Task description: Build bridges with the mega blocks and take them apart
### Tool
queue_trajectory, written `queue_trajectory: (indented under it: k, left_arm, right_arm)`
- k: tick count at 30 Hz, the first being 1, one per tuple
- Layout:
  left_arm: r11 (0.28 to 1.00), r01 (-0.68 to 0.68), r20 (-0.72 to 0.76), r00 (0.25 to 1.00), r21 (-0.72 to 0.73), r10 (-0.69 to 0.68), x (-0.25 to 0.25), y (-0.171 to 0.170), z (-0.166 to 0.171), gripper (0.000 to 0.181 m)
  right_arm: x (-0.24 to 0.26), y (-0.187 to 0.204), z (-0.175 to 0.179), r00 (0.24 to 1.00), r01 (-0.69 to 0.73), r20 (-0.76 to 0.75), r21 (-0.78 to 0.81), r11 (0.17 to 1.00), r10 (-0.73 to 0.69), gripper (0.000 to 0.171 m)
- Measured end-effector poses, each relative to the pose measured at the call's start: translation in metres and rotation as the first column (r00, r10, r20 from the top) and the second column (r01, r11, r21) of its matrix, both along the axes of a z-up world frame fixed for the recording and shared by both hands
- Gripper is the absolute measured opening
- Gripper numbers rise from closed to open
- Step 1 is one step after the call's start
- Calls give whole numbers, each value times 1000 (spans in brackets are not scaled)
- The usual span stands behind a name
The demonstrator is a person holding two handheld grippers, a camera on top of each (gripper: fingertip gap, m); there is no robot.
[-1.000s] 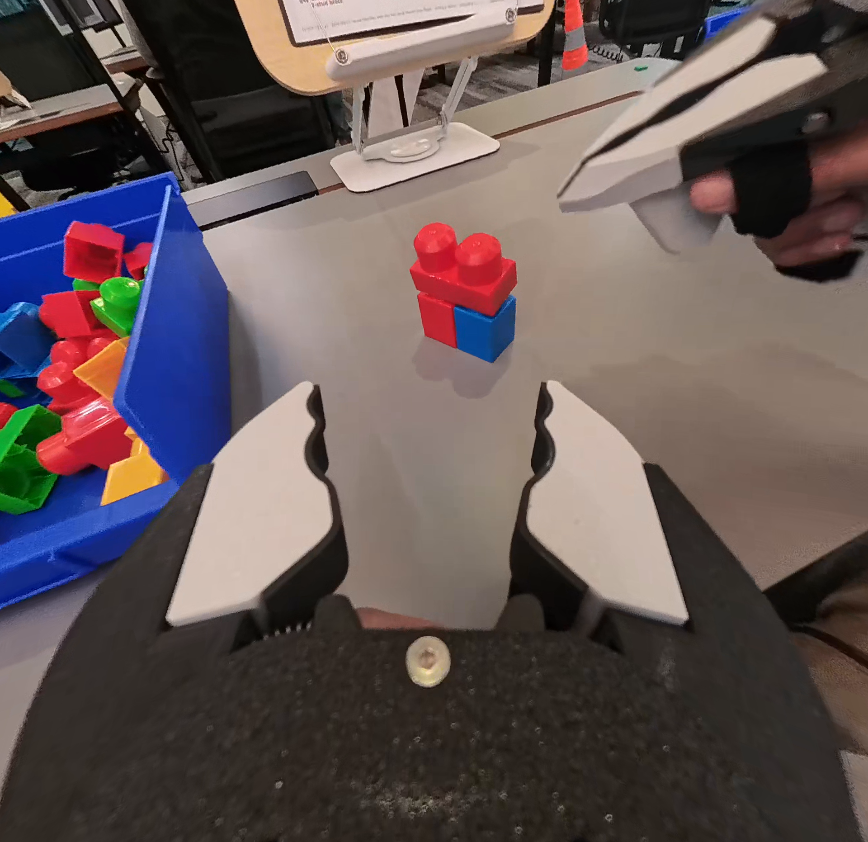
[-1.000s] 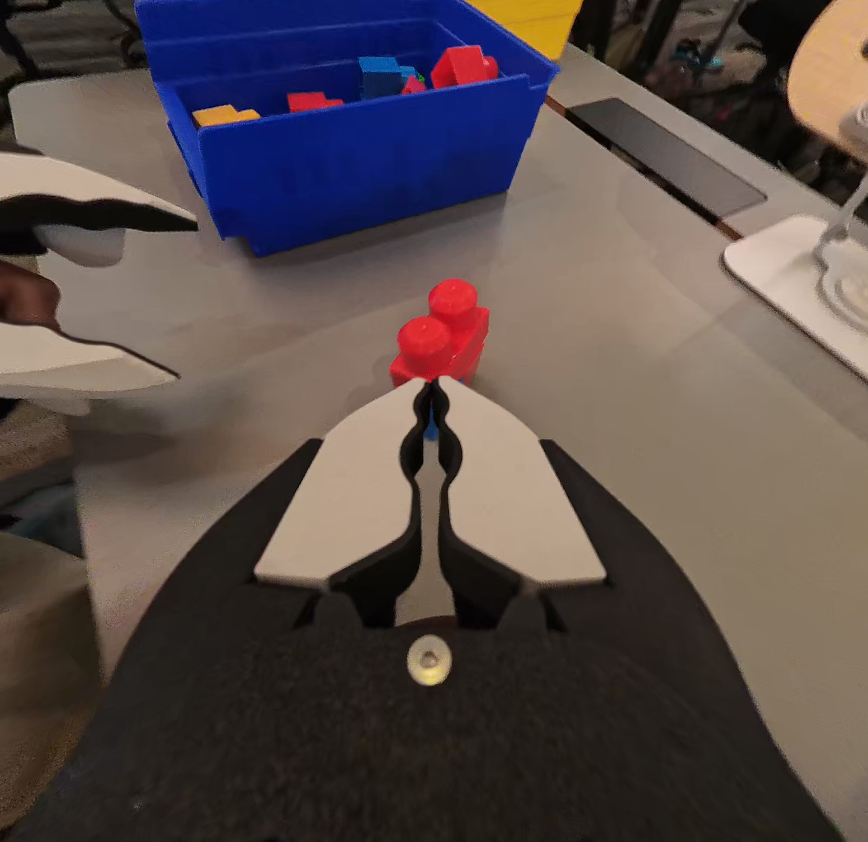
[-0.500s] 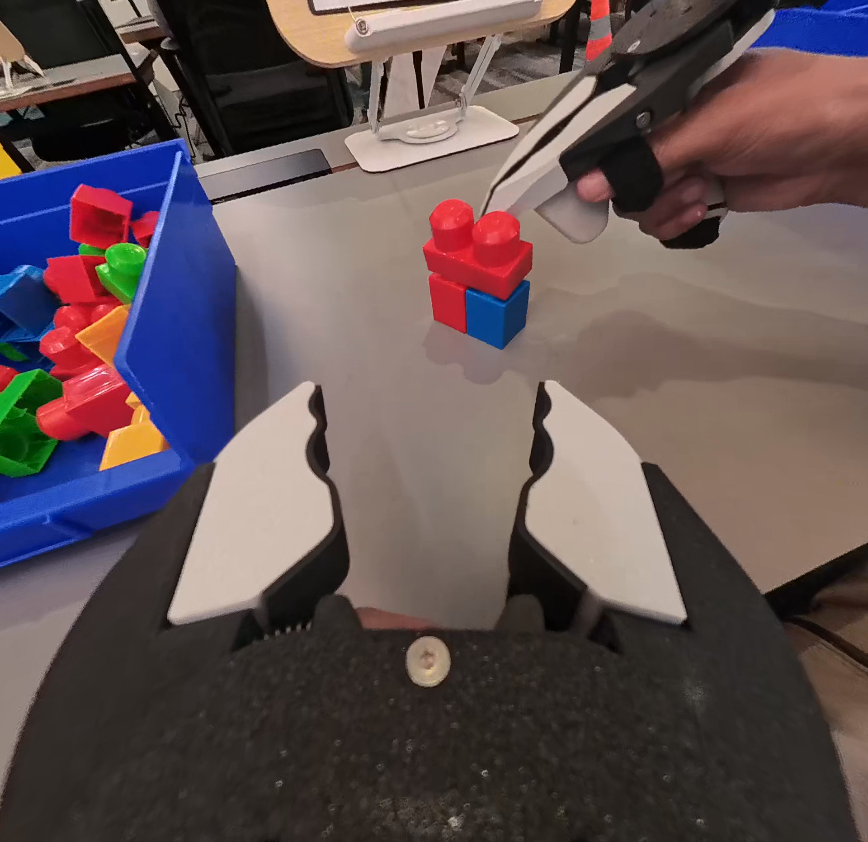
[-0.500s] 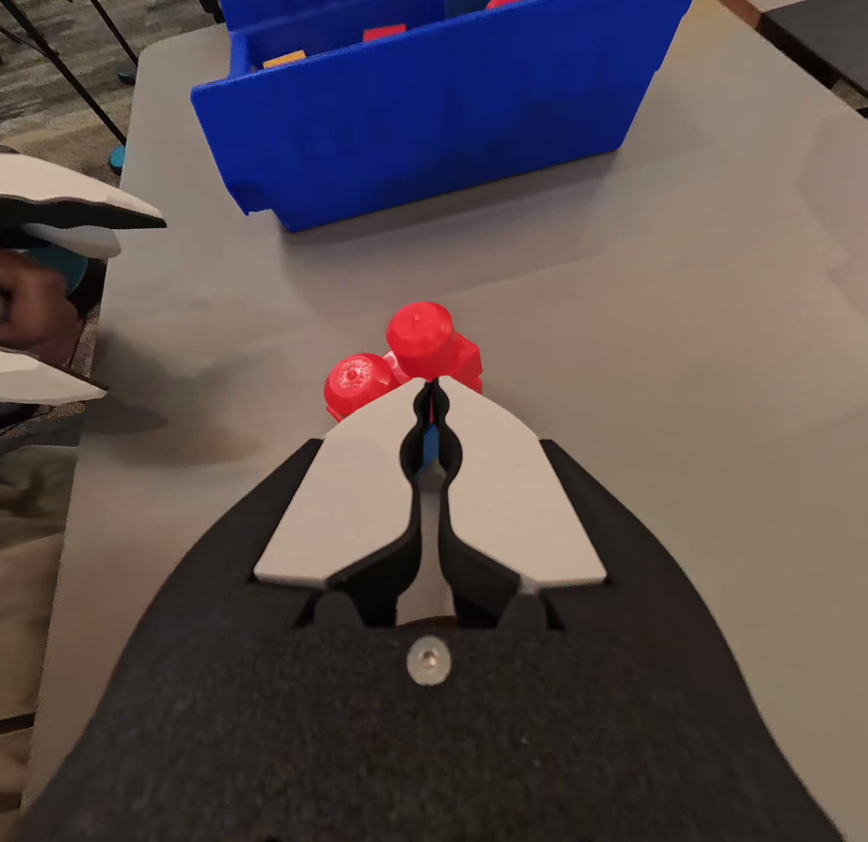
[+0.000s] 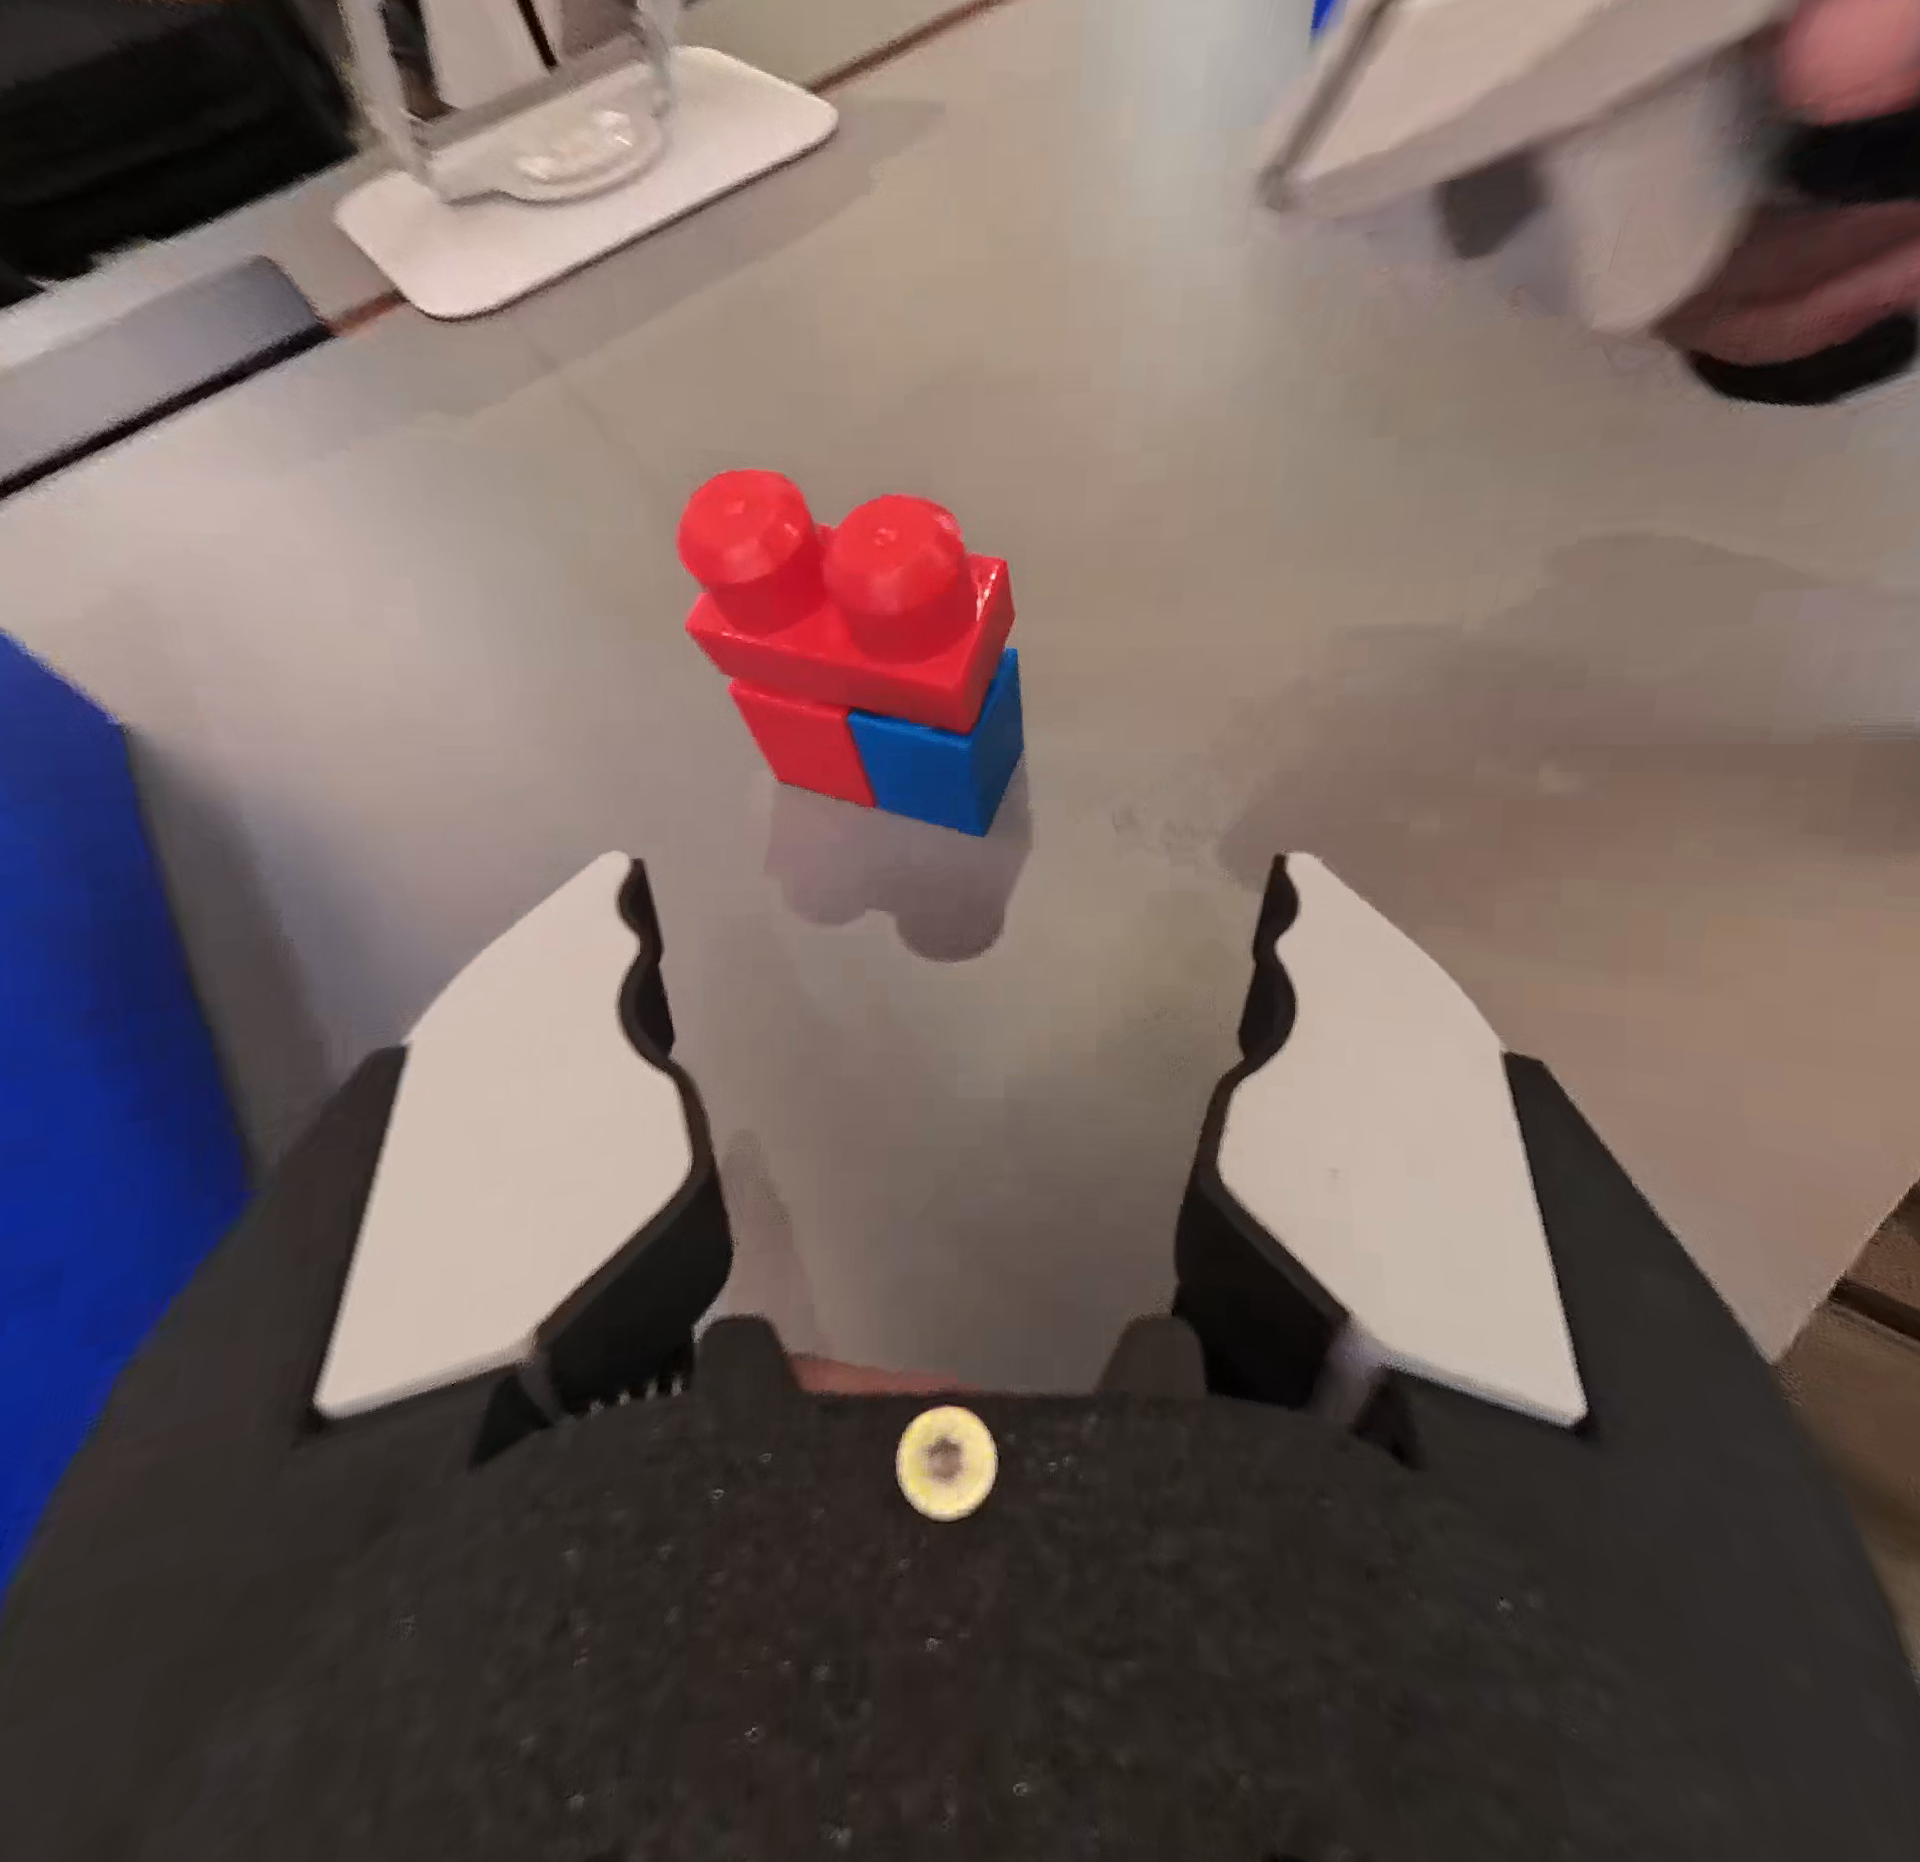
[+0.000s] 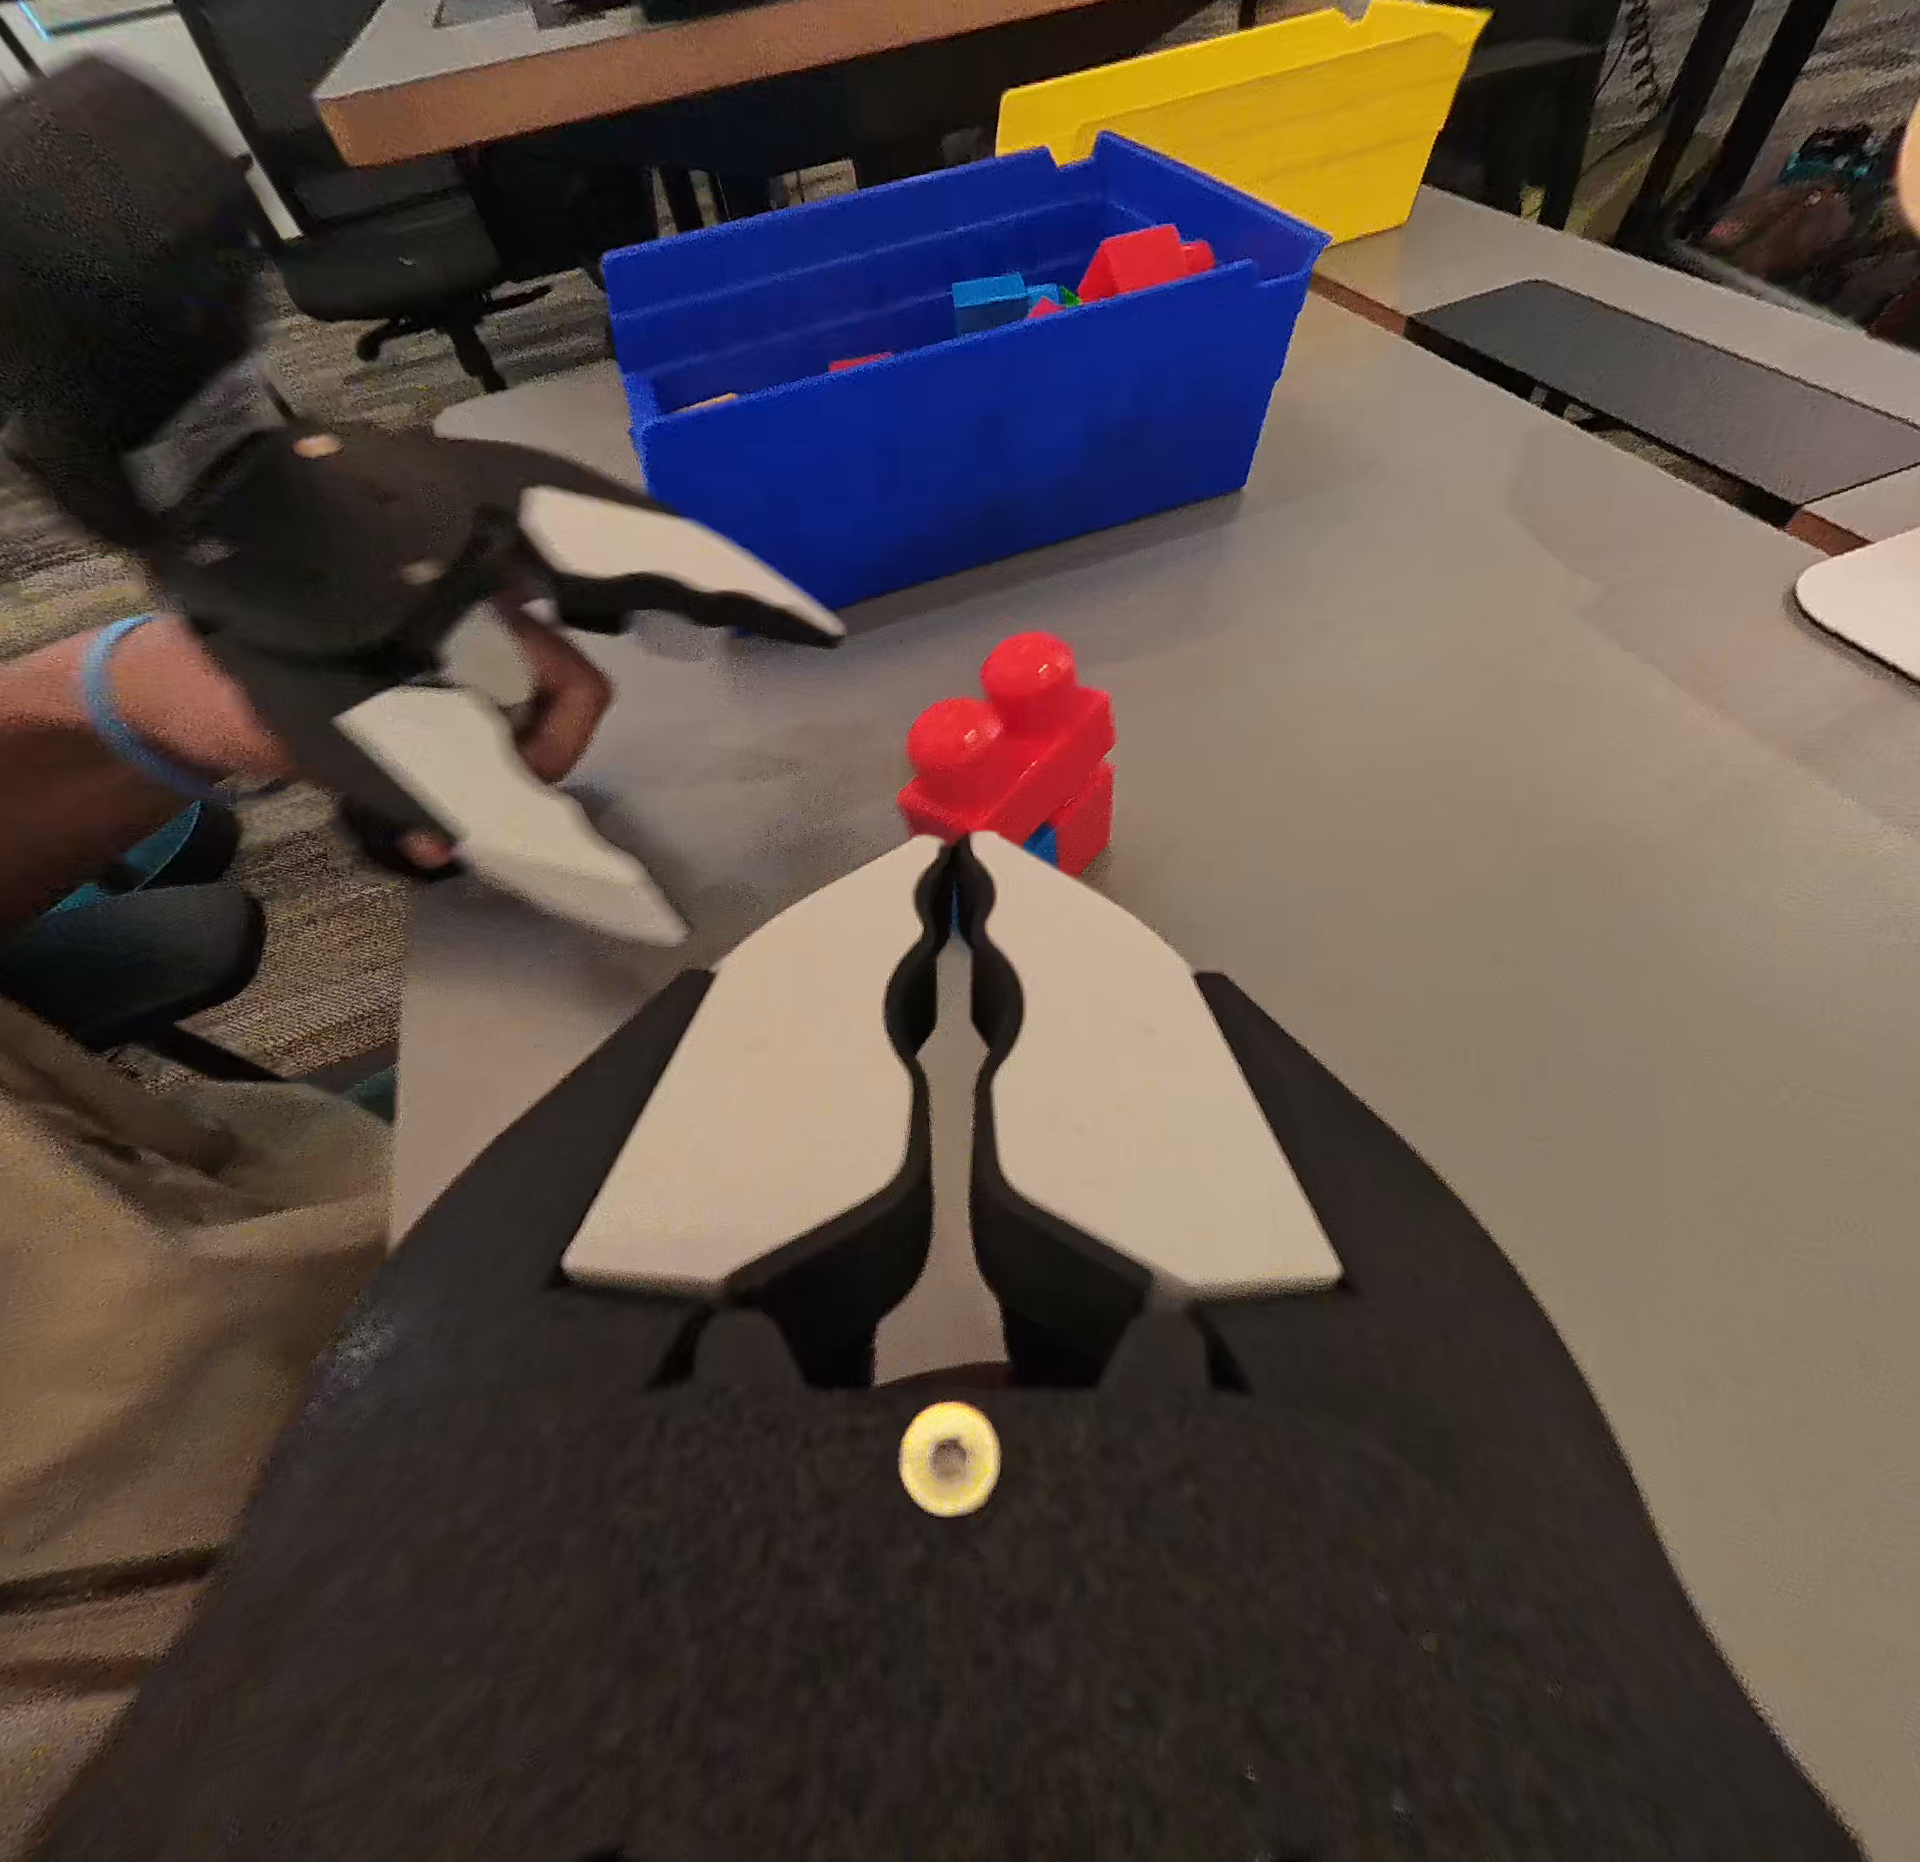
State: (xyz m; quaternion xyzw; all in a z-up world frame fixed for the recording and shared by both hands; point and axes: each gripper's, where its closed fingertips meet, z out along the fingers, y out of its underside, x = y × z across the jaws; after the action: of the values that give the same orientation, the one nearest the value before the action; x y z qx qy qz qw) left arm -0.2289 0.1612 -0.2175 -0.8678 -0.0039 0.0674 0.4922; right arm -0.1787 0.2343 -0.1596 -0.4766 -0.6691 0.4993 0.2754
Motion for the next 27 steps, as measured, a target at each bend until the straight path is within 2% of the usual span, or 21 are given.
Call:
queue_trajectory:
  k: [7, 10, 15, 27]
  left_arm:
    - [985, 49, 84, 996, -165, -36, -25, 32, -31, 115]
    - [966, 70, 84, 995, -249, -50, -34, 38, -47, 127]
    - [955, 137, 150, 984, -263, -100, -30, 51, -53, 126]
    - [939, 168, 136, 982, -301, -132, -26, 69, -59, 123]
  right_arm:
    - [65, -12, -1, 998, 54, -31, 41, 998, -53, 0]
    - [77, -9, 3, 995, 84, -47, 27, 996, -82, 0]
    - [86, -7, 8, 993, 92, -64, -35, 995, -94, 0]
    - [95, -4, 18, 991, 87, -93, -51, 995, -91, 0]
